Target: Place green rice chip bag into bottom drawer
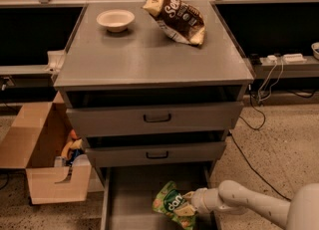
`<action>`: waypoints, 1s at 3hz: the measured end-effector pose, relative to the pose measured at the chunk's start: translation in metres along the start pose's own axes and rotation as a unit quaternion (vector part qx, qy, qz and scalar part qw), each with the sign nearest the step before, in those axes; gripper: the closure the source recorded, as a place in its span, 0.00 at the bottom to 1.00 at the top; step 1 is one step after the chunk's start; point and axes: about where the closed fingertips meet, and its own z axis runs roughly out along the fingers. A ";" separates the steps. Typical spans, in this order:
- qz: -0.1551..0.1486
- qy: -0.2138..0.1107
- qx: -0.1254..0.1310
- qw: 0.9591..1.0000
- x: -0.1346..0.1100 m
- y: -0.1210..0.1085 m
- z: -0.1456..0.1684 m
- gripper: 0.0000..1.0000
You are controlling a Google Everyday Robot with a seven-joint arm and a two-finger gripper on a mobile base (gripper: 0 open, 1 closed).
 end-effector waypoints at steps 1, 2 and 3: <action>0.015 0.009 -0.009 1.000 0.016 -0.002 0.024 1.00; 0.032 0.011 -0.017 0.999 0.028 -0.006 0.044 1.00; 0.049 0.011 -0.025 0.998 0.038 -0.011 0.059 1.00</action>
Offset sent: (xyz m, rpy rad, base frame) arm 0.0077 0.0131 -0.0800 0.0229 0.1121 -0.0365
